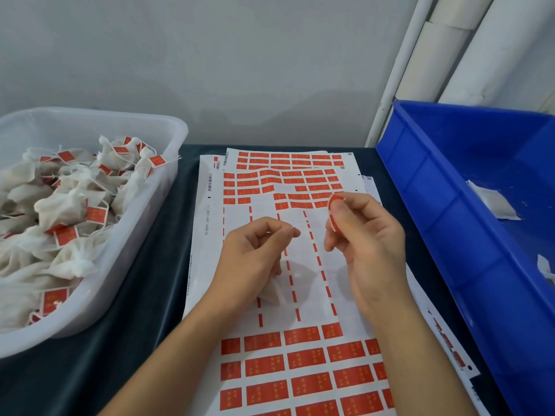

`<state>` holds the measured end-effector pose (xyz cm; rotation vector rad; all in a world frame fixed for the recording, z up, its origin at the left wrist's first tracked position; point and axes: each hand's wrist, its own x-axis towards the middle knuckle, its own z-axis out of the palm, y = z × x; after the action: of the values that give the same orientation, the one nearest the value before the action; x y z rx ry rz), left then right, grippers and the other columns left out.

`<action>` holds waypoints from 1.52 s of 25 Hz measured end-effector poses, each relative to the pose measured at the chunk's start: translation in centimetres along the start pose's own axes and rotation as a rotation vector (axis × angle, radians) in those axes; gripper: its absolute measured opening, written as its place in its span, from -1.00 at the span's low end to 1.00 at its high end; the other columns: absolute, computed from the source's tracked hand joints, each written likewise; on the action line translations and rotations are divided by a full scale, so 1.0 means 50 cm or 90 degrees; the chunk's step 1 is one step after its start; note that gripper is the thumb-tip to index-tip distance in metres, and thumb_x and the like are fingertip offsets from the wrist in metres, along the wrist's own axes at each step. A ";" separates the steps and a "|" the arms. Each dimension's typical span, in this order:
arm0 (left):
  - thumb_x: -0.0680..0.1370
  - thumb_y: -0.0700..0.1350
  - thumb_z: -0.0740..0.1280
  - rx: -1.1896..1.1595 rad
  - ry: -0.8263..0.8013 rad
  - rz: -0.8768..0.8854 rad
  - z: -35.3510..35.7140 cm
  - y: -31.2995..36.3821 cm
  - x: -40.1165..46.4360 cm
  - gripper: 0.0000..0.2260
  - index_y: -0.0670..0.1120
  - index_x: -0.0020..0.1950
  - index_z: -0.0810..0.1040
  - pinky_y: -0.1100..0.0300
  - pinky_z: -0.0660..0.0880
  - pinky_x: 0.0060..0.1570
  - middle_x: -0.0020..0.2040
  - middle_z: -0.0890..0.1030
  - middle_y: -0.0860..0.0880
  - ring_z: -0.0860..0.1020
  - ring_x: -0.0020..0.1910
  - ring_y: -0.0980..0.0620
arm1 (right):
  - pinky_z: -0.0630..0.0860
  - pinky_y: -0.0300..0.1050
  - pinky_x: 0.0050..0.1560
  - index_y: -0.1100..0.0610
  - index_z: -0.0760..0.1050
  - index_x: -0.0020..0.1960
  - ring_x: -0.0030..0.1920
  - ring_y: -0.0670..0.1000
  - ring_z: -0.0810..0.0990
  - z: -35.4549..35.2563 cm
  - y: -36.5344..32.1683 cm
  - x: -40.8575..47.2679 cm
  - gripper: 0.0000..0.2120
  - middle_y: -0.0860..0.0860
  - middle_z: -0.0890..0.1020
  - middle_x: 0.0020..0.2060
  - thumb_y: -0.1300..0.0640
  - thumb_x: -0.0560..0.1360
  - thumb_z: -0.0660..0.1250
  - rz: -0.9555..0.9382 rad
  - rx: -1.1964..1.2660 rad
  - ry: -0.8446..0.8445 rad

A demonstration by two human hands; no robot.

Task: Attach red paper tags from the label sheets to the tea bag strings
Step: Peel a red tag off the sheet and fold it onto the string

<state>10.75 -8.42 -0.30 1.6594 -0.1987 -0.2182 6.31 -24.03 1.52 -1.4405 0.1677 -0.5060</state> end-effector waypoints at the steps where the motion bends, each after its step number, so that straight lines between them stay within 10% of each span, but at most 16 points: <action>1: 0.64 0.04 0.38 0.005 0.002 0.009 0.000 0.000 0.001 -0.84 0.13 -0.09 0.72 0.30 0.57 -0.27 -0.33 0.63 0.11 0.56 -0.41 0.13 | 0.63 -0.16 -0.23 -0.04 0.68 0.03 -0.29 0.00 0.64 0.003 -0.004 -0.005 -0.87 -0.01 0.72 -0.15 -0.03 0.52 0.46 -0.019 -0.006 -0.028; 25: 0.69 -0.04 0.31 0.077 -0.045 0.134 -0.002 -0.011 0.000 -0.80 0.14 -0.03 0.69 0.41 0.52 -0.16 -0.17 0.69 0.16 0.63 -0.19 0.17 | 0.59 -0.22 -0.36 -0.16 0.65 0.01 -0.31 -0.03 0.62 0.020 0.028 -0.004 -0.95 -0.12 0.65 -0.29 -0.01 0.59 0.43 -0.069 -0.250 -0.064; 38: 0.71 -0.17 0.25 -0.040 -0.070 0.050 -0.009 0.001 0.001 -0.77 -0.14 0.01 0.70 0.29 0.43 -0.33 -0.41 0.49 0.07 0.40 -0.42 0.15 | 0.56 -0.38 -0.29 -0.25 0.61 0.03 -0.16 -0.11 0.65 0.026 0.028 -0.004 -0.95 -0.28 0.65 -0.21 -0.11 0.57 0.40 -0.123 -0.314 -0.070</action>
<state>10.90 -8.01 -0.21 1.5761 -0.3356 -0.2542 6.97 -22.69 0.29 -1.9758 0.0662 -0.5649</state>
